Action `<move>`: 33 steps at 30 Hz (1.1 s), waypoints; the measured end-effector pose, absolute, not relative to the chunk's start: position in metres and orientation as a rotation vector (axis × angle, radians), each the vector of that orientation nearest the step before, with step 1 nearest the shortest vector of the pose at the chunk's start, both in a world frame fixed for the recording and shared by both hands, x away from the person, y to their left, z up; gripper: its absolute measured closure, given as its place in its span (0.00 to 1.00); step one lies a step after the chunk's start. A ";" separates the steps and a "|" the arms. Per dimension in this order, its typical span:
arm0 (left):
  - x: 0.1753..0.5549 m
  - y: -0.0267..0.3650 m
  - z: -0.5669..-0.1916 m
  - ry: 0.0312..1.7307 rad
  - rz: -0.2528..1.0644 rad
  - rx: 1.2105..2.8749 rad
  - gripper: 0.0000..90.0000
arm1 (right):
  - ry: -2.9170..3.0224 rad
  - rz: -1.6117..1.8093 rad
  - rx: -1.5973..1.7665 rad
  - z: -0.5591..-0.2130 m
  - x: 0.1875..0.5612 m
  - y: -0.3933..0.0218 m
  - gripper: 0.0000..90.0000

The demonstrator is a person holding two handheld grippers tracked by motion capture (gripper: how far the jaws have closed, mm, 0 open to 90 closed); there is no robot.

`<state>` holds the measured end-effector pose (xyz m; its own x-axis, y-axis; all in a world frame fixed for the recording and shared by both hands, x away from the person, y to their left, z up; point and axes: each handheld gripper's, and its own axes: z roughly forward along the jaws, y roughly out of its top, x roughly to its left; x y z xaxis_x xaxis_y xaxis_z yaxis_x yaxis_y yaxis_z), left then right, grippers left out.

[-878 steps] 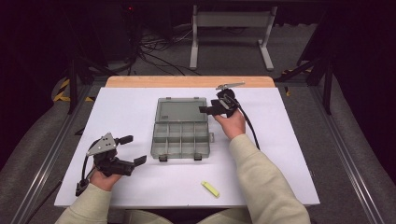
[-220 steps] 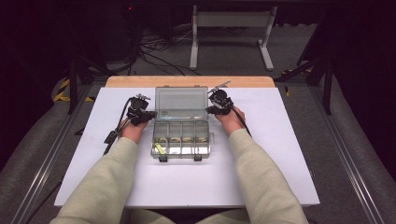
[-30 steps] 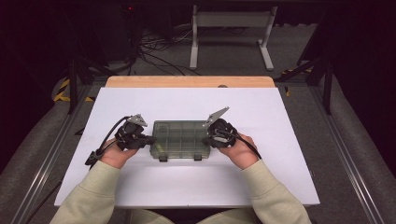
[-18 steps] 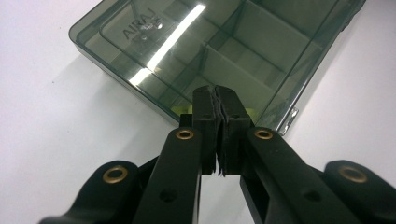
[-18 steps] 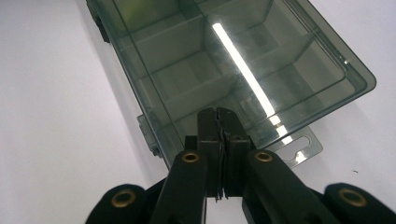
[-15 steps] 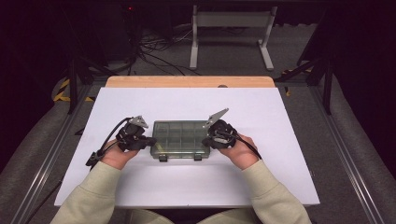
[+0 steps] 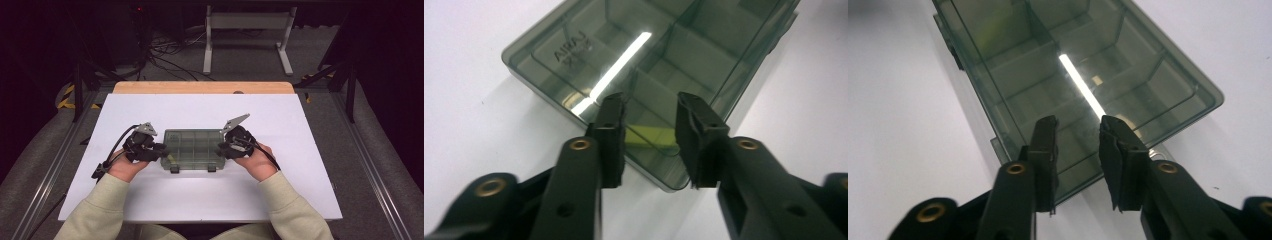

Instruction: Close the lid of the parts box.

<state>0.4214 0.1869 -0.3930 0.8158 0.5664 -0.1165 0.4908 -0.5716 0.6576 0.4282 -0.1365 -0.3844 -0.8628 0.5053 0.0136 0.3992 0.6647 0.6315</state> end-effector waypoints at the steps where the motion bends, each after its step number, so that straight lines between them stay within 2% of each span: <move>1: 0.421 0.188 -0.391 0.772 0.140 2.278 0.64 | 2.708 0.987 0.744 -0.384 0.428 -0.137 0.70; 4: 0.420 0.191 -0.389 0.770 0.142 2.246 0.52 | 2.680 1.026 0.743 -0.380 0.426 -0.140 0.60; 5: 0.420 0.191 -0.389 0.770 0.142 2.246 0.48 | 2.680 1.026 0.743 -0.380 0.426 -0.140 0.60; 6: 0.419 0.192 -0.387 0.766 0.144 2.233 0.48 | 2.674 1.039 0.739 -0.379 0.426 -0.140 0.57; 12: 0.414 0.196 -0.381 0.729 0.160 2.182 0.31 | 2.614 1.154 0.732 -0.370 0.421 -0.144 0.35; 15: 0.411 0.197 -0.378 0.734 0.182 2.159 0.19 | 2.596 1.175 0.729 -0.368 0.420 -0.145 0.31; 17: 0.409 0.198 -0.376 0.732 0.194 2.144 0.18 | 2.581 1.207 0.715 -0.366 0.419 -0.146 0.26; 22: 0.406 0.200 -0.373 0.714 0.200 2.108 0.05 | 2.538 1.265 0.688 -0.362 0.416 -0.149 0.16; 33: 0.391 0.213 -0.372 0.686 0.240 2.007 0.01 | 2.441 1.346 0.636 -0.355 0.407 -0.160 0.03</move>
